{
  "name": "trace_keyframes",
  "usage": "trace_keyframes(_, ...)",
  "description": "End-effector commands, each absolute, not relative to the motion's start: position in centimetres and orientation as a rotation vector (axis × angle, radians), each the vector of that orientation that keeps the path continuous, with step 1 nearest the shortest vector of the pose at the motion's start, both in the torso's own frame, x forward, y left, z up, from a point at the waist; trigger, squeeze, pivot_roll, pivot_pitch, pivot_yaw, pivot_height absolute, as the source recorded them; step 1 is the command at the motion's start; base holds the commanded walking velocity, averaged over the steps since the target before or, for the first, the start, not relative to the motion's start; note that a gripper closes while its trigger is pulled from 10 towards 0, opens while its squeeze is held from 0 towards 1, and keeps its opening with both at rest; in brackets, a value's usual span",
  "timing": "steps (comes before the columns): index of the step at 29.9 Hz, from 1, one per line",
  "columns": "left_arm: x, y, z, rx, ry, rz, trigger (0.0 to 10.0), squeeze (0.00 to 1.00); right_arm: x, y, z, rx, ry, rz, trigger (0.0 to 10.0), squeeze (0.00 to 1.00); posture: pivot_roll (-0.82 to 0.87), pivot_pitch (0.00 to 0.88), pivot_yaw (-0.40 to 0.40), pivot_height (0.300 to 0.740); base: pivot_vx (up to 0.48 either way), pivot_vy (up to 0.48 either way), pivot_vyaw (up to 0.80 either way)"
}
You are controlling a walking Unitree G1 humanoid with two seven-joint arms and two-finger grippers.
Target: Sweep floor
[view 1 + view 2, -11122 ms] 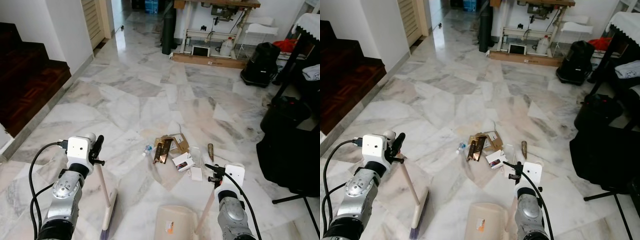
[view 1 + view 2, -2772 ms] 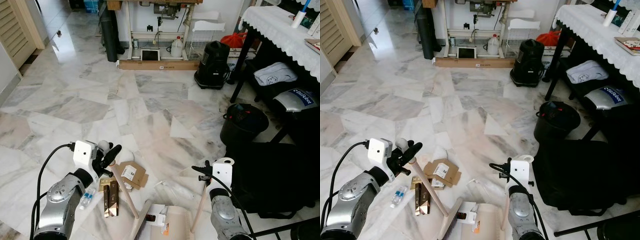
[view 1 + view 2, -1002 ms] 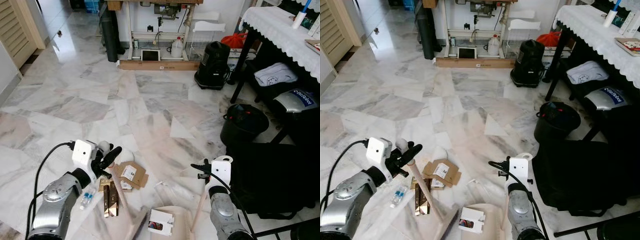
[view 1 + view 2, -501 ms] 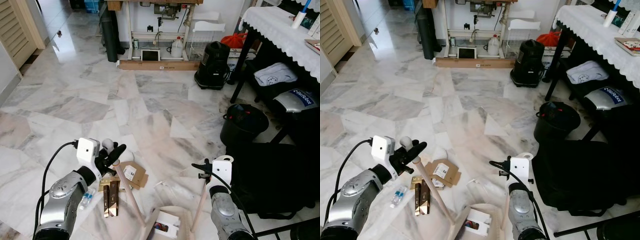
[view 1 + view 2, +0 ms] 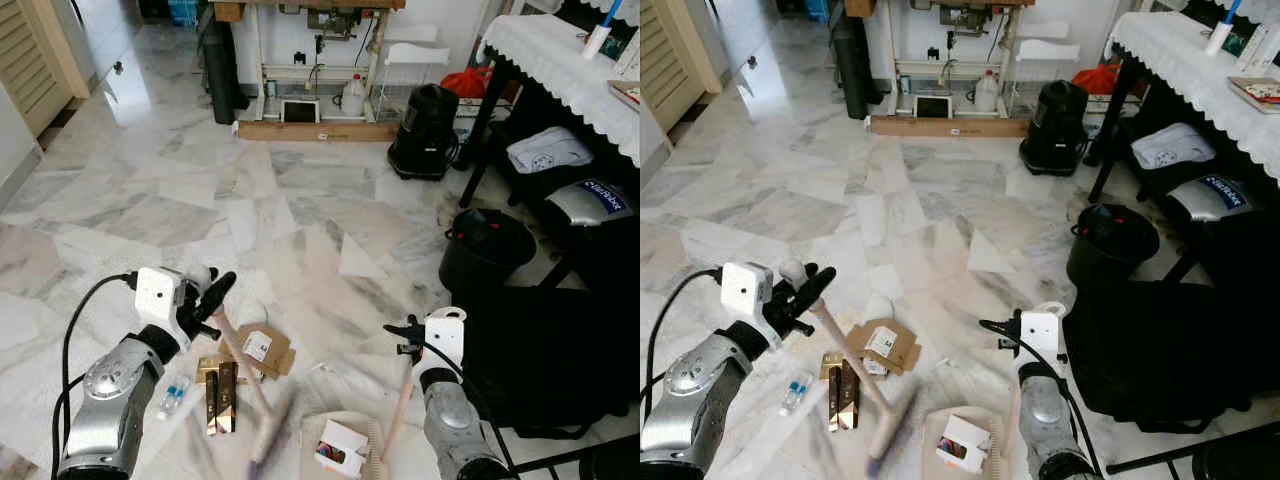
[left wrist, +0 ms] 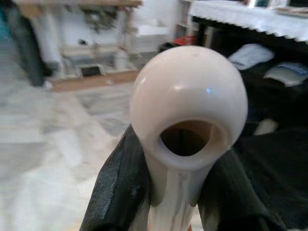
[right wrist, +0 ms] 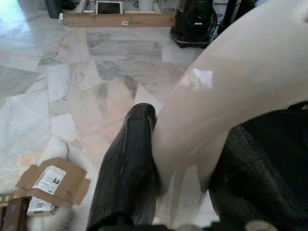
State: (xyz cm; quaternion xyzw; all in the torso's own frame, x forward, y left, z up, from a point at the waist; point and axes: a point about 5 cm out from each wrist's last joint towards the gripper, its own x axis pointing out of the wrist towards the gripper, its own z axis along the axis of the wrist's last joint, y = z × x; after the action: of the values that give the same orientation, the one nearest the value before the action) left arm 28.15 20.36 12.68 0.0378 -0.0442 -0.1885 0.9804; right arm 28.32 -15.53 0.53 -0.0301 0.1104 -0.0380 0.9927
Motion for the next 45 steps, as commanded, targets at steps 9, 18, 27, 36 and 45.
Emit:
trace_keyframes(9,27.8,21.5,13.5,0.129,-0.223,-0.133,10.0,0.0,28.3,-16.9,0.8,-0.018,0.206,-0.115,10.0,0.0,0.06,0.0,-0.079,0.74,0.0,0.0,0.0)
trace_keyframes(18,28.7,22.1,11.7,0.112,-0.176,-0.088,10.0,0.0,28.8,-16.8,1.5,0.016,0.154,-0.131,10.0,0.0,0.05,0.0,-0.04,0.74,0.0,0.0,0.0)
trace_keyframes(27,30.1,22.8,10.9,0.107,-0.148,-0.066,10.0,0.0,29.4,-16.6,2.7,0.059,0.071,-0.155,10.0,0.0,0.03,0.0,0.008,0.74,0.0,0.0,0.0)
trace_keyframes(36,31.6,22.5,10.9,0.08,-0.145,-0.064,10.0,0.0,30.2,-16.9,4.3,0.07,-0.009,-0.179,10.0,0.0,0.0,0.0,0.037,0.74,0.0,0.0,0.0)
trace_keyframes(45,32.3,21.5,10.8,0.063,-0.172,-0.058,10.0,0.0,30.7,-17.8,6.0,0.069,-0.106,-0.203,10.0,0.0,-0.02,0.0,0.028,0.74,0.0,0.0,0.0)
